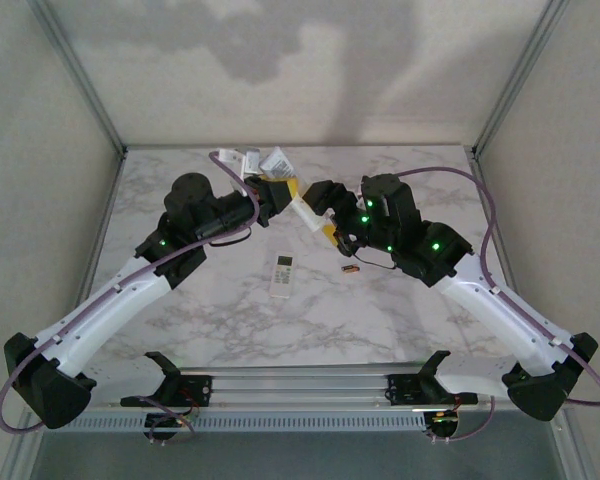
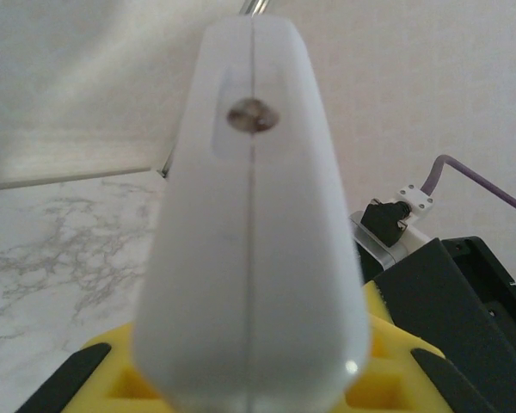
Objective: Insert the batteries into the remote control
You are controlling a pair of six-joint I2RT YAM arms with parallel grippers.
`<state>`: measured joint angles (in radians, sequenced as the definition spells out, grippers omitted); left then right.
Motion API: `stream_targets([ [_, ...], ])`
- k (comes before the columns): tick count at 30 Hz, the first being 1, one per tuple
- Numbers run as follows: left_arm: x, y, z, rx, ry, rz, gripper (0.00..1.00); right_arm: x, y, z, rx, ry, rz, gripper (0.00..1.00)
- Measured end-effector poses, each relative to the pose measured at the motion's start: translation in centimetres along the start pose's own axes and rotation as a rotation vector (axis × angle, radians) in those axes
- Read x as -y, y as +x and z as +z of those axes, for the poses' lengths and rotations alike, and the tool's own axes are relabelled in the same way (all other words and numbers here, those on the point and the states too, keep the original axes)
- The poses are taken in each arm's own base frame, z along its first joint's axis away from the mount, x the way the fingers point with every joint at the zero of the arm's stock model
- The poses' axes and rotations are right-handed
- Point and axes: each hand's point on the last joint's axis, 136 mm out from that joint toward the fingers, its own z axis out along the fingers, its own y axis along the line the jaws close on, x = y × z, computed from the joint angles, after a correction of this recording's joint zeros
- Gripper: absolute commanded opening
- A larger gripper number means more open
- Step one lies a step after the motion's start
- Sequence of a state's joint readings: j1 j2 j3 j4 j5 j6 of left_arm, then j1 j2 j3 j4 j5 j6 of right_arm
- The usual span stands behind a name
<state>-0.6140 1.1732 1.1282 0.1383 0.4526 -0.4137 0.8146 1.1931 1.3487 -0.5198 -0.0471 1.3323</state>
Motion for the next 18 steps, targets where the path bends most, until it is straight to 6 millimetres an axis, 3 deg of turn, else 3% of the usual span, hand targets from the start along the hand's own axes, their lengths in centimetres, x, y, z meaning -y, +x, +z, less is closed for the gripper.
stream_targets([
  [6,0.0,0.2,-0.1,0.0,-0.001,-0.001,0.0,0.2,0.2,0.2,-0.01,0.004,0.017,0.83],
  [14,-1.6,2.0,-0.1,-0.041,-0.051,-0.016,0.0,2.2,0.9,1.5,-0.035,0.035,0.083,0.8],
  [18,-2.0,2.8,0.0,-0.057,-0.059,-0.01,0.0,2.9,1.0,1.7,-0.04,0.062,0.093,0.73],
])
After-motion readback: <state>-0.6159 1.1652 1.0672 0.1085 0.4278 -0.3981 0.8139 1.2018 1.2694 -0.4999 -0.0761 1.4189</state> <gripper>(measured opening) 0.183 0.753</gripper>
